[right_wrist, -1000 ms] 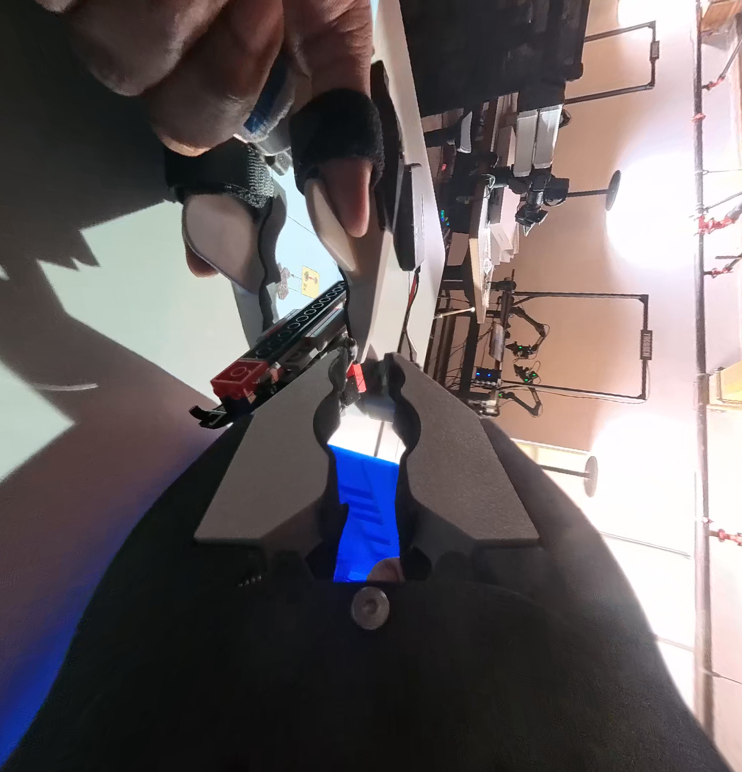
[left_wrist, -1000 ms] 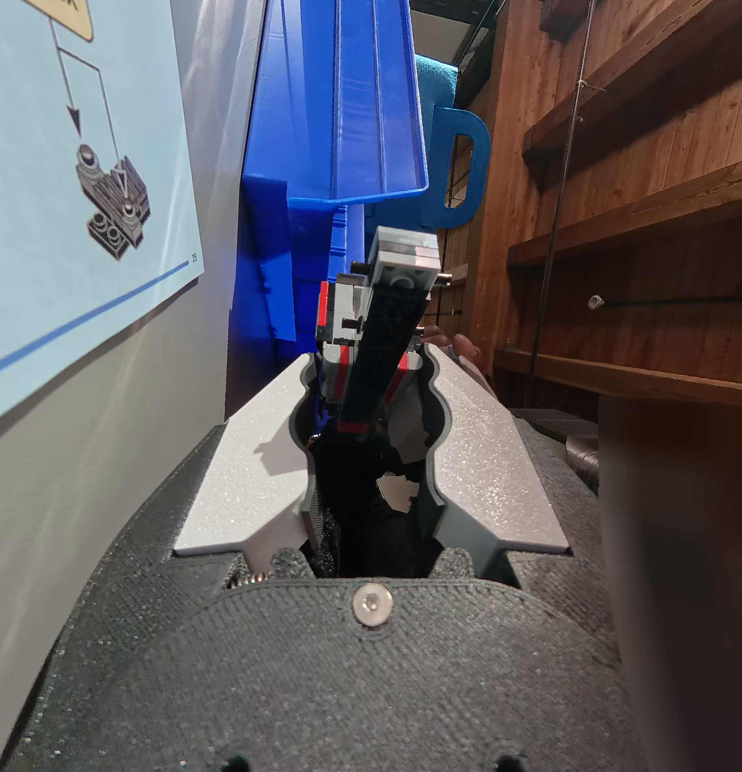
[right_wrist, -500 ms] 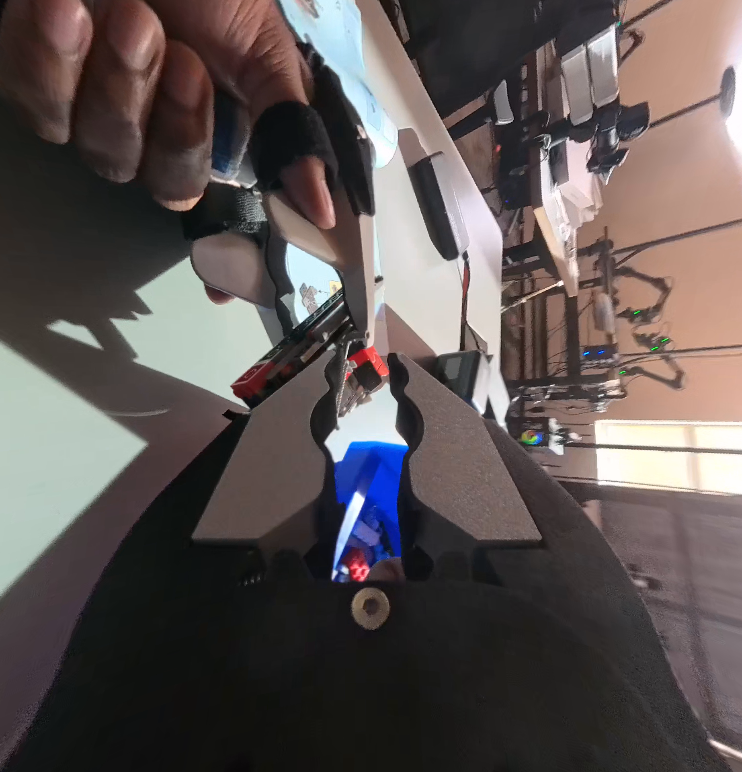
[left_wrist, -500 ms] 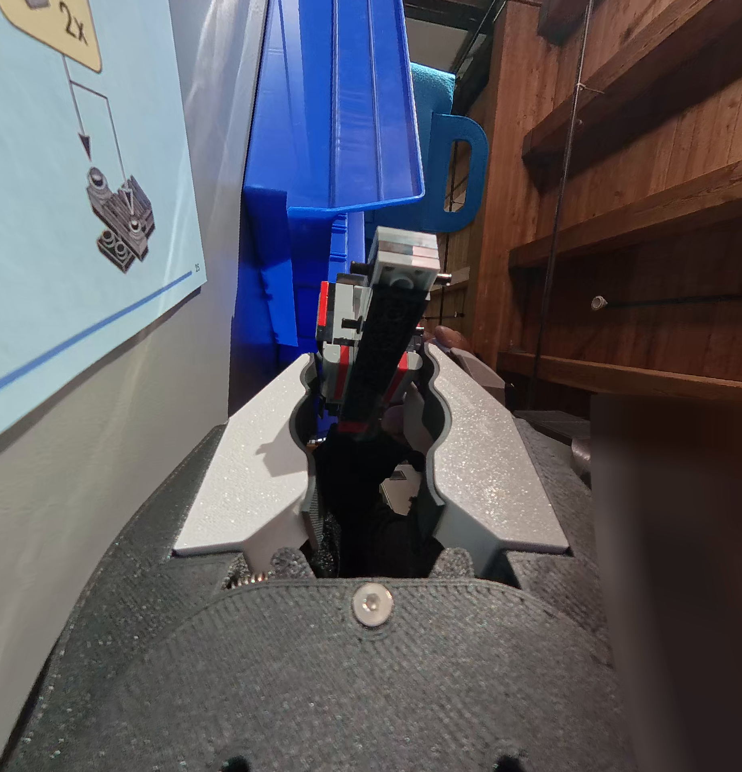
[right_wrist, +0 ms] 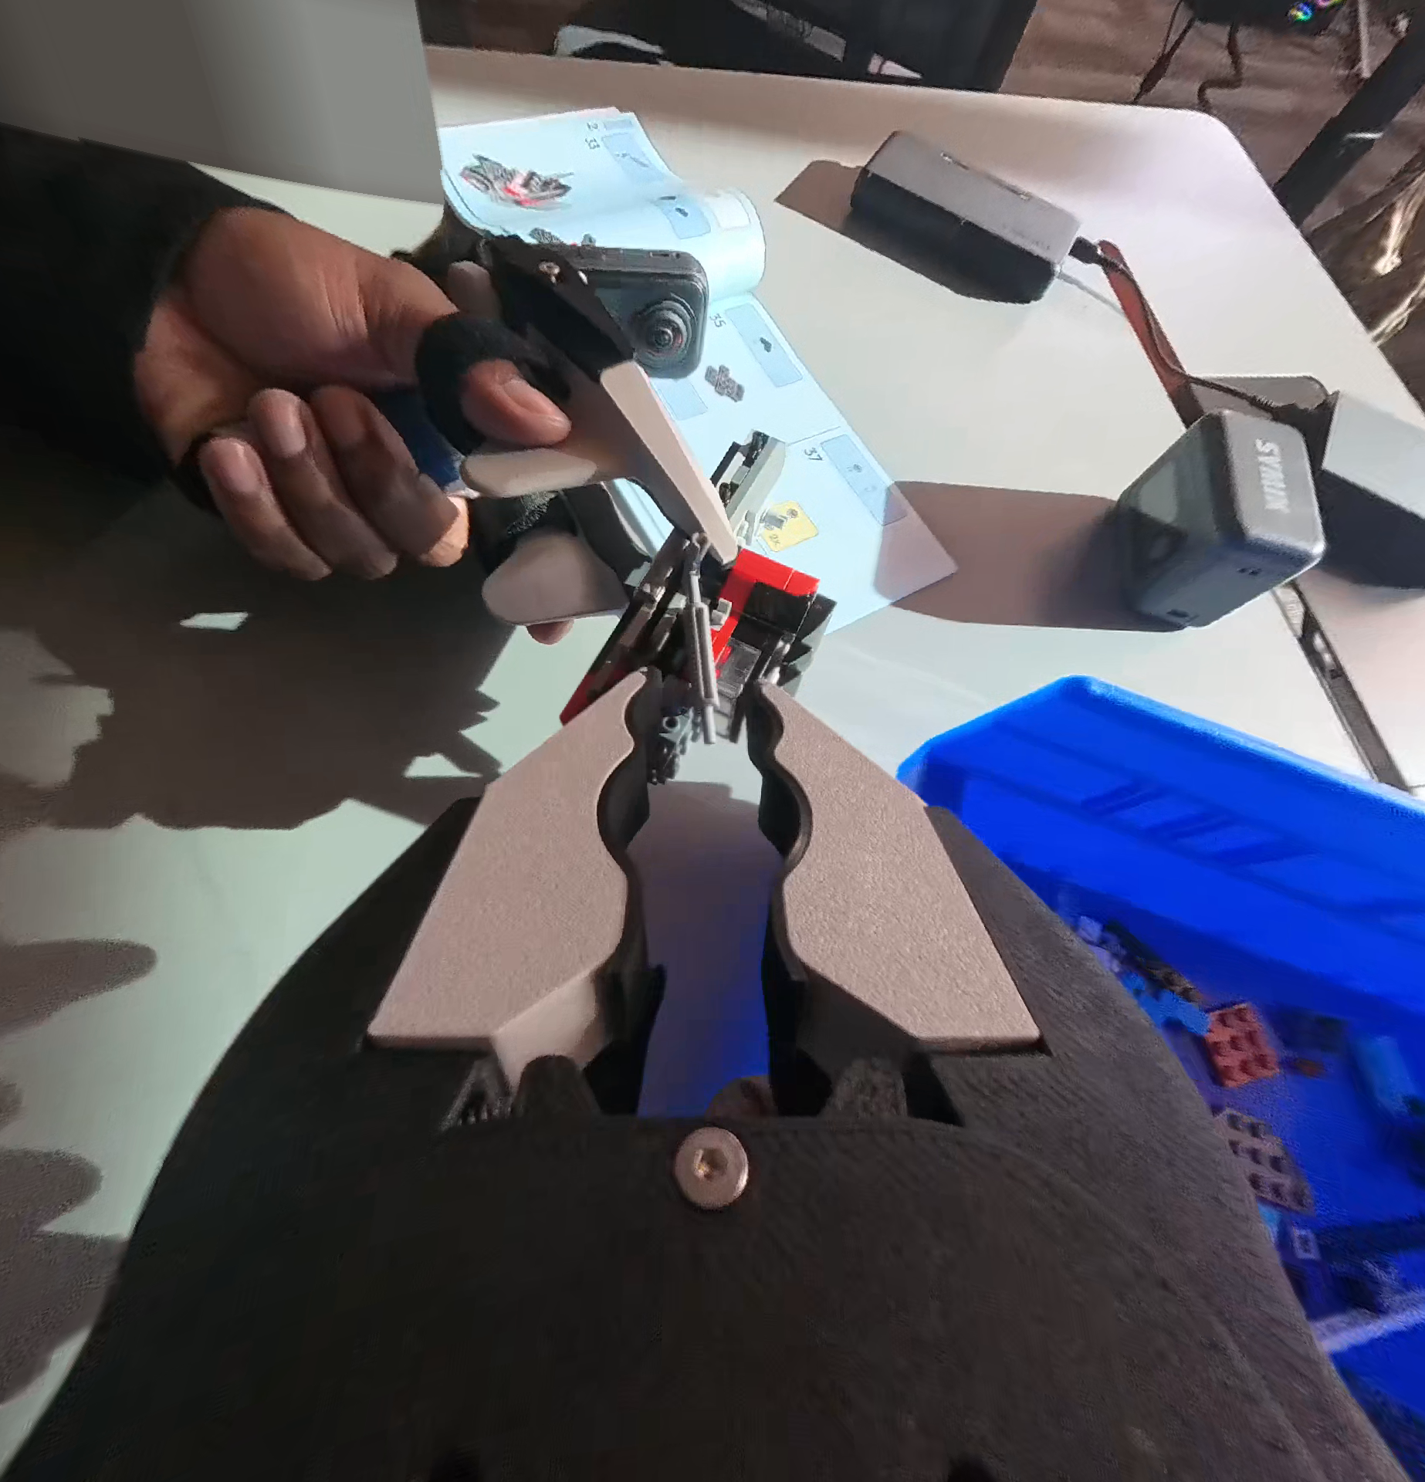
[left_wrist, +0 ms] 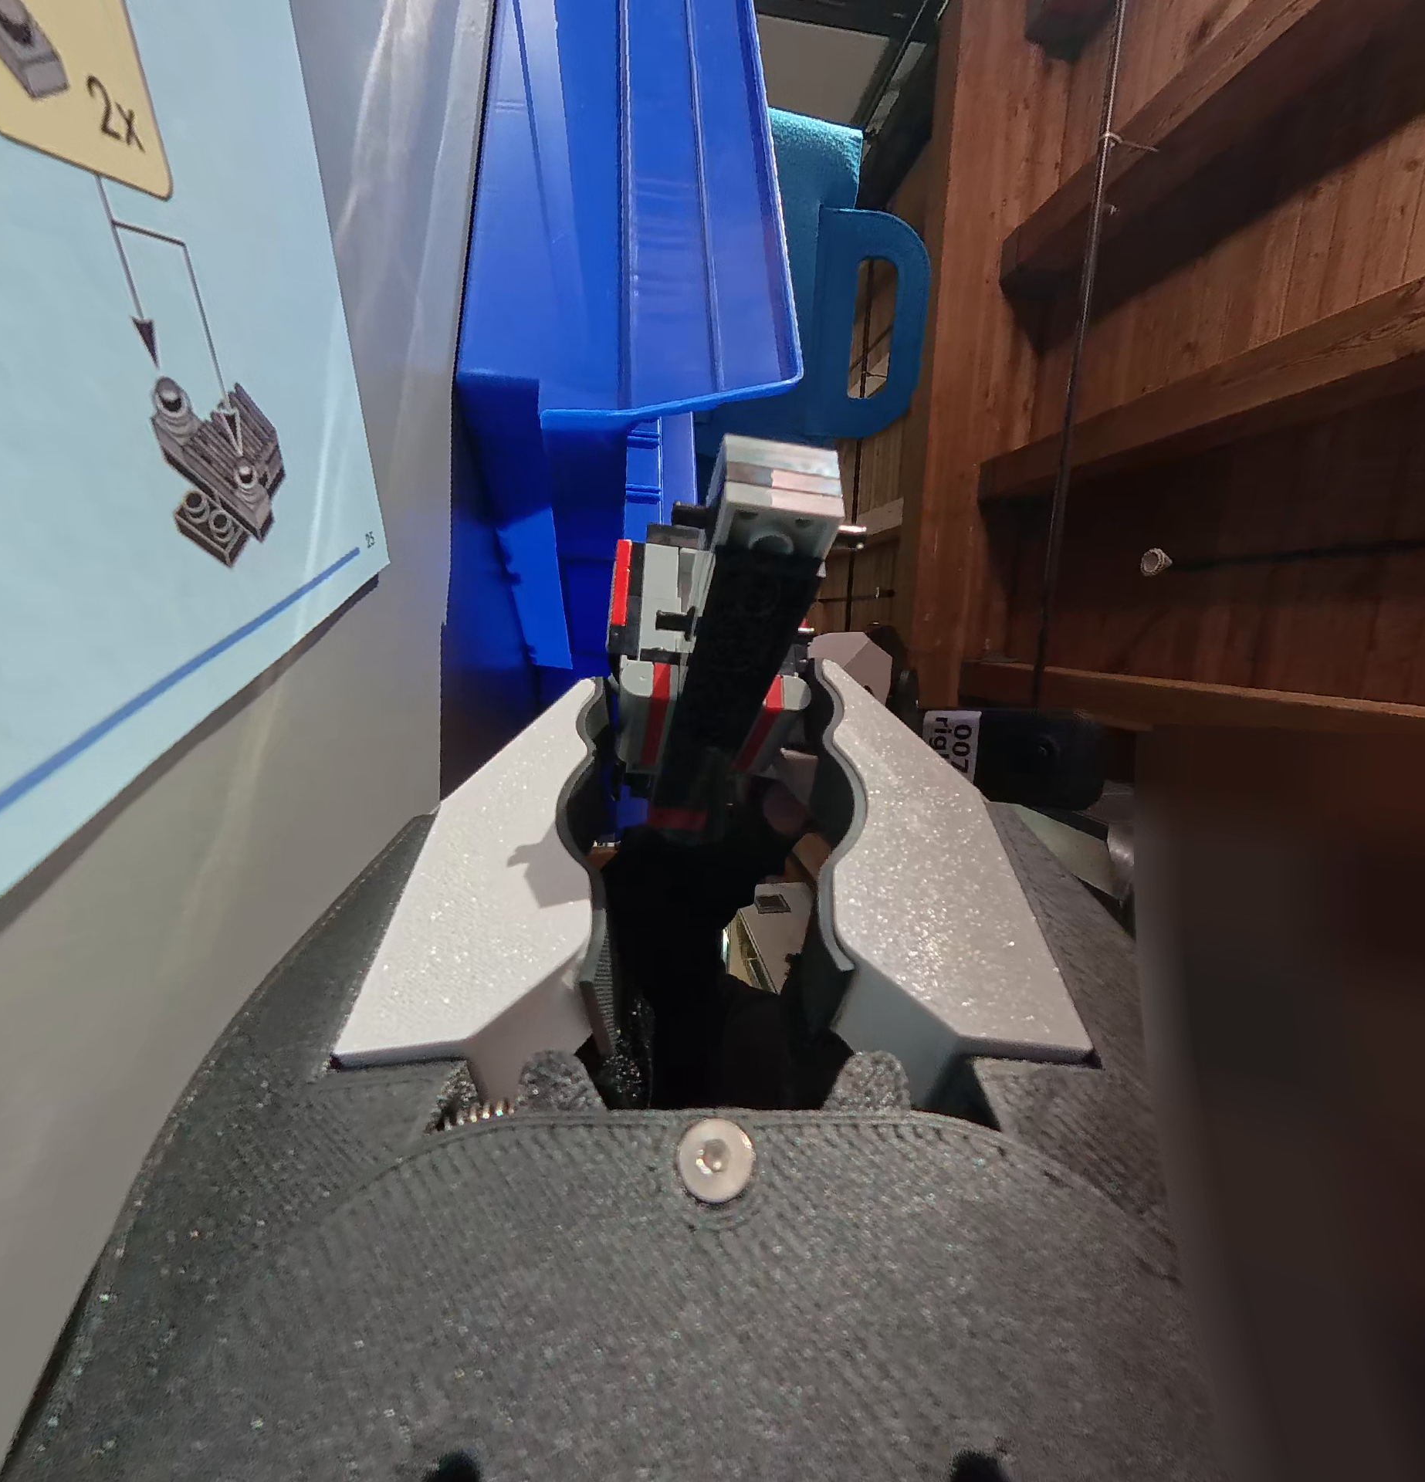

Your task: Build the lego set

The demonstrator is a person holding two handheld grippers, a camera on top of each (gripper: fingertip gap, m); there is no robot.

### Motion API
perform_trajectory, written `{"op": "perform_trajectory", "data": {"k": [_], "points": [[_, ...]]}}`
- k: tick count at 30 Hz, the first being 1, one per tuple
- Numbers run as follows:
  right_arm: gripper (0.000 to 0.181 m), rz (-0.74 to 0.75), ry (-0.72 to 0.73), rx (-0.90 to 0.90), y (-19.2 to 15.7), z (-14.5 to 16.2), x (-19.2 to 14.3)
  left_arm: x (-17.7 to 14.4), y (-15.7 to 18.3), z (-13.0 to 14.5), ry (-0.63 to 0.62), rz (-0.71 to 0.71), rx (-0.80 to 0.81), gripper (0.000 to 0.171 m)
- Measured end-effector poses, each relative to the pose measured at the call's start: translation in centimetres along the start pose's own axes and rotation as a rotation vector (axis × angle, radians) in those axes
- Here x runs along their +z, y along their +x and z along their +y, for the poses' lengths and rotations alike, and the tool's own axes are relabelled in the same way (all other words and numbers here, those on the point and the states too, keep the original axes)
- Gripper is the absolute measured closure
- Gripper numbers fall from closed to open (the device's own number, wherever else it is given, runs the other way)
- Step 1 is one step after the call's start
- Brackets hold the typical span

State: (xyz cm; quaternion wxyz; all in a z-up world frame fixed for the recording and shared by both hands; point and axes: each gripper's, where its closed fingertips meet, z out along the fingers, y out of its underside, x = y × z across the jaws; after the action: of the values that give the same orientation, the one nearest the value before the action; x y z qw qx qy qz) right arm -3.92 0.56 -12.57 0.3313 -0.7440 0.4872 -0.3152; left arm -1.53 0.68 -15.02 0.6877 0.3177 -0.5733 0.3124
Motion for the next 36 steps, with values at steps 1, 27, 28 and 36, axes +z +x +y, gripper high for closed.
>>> {"op": "perform_trajectory", "data": {"k": [1,27,28,36], "points": [[0.16,-0.001,0.008,0.018,0.0,0.0,0.0,0.0,0.0,0.0,-0.003,0.002,-0.001,0.123],[0.177,0.186,-0.014,-0.215,1.6,0.5,-0.4,0.2,-0.1,0.0,-0.013,0.022,-0.019,0.123],[0.177,0.223,-0.02,-0.27,1.8,0.4,-0.5,0.2,-0.1,0.0,-0.013,0.023,-0.023,0.122],[0.177,0.458,-0.08,-0.723,2.6,0.3,-0.6,0.2,0.1,0.0,-0.011,0.035,-0.036,0.122]]}}
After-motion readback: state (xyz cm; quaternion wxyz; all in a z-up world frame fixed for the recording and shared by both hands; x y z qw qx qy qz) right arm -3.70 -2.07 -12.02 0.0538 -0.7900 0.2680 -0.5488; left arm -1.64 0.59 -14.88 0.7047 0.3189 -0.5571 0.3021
